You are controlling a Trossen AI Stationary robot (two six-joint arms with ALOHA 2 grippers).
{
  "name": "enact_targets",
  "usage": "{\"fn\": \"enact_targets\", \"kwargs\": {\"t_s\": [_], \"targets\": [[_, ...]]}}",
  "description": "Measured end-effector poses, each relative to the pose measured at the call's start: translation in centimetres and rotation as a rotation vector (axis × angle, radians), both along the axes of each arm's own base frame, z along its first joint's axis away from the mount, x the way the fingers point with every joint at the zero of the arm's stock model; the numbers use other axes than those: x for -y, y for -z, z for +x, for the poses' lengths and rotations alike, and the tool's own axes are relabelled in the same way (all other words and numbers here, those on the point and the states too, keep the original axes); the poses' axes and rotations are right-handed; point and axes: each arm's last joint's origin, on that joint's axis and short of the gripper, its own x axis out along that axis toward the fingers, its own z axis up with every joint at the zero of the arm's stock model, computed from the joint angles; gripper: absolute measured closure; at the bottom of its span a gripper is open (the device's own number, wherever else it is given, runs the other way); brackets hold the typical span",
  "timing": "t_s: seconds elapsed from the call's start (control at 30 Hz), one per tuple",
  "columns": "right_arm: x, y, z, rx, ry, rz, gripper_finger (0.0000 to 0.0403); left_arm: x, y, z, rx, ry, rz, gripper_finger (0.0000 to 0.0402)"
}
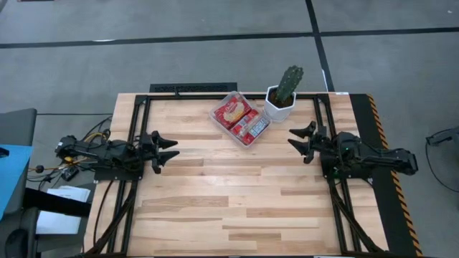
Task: Sort popcorn bags into baskets
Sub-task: Return to Home Position
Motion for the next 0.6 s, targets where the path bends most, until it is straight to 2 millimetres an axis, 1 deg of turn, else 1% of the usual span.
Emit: {"fn": "enact_targets", "kwargs": {"t_s": [0.3, 0.6], "targets": [[0.04, 0.57, 0.04, -0.062, 0.004, -0.01, 0.0143, 0.06, 0.07, 0.03, -0.007, 0.02, 0.011, 0.0152], [0.03, 0.68, 0.05, -0.072, 0.002, -0.009, 0.0143, 0.07, -0.12, 0.0, 0.006, 0.03, -0.044, 0.0152]]}}
